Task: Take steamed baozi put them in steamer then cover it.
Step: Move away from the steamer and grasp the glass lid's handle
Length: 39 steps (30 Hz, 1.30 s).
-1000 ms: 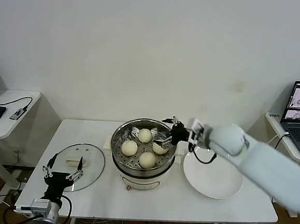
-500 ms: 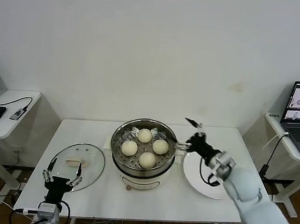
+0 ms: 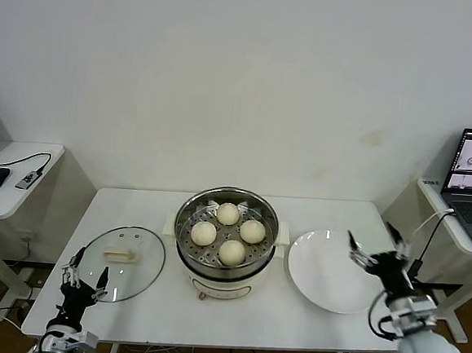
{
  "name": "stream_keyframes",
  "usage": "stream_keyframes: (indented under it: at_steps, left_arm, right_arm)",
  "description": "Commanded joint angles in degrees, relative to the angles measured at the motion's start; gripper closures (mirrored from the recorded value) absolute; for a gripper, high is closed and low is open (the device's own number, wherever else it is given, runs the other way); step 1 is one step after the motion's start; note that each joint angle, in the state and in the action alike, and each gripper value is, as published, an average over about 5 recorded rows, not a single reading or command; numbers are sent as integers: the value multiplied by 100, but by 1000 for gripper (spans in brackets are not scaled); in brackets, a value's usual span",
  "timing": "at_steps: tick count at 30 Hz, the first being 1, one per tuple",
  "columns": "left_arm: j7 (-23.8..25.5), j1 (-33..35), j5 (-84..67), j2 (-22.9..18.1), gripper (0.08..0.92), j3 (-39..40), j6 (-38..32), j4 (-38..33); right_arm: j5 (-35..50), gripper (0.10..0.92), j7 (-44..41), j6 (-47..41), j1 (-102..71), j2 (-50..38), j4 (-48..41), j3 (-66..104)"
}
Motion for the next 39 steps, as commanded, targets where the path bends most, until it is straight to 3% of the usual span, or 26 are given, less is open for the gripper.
stream_keyframes:
  at_steps: [1, 24, 39]
  left_arm:
    - [-91, -1101, 2041, 510, 177, 285, -214, 1598]
    - [52, -2400, 1958, 480, 177, 1227, -444, 2719]
    - [96, -2840, 2010, 468, 177, 1349, -409, 2999]
  right_arm:
    - [-71, 203, 188, 57, -756, 606, 113, 1329]
    - [-156, 203, 200, -58, -1047, 859, 523, 1634]
    - [-254, 203, 168, 22, -1106, 884, 391, 1665]
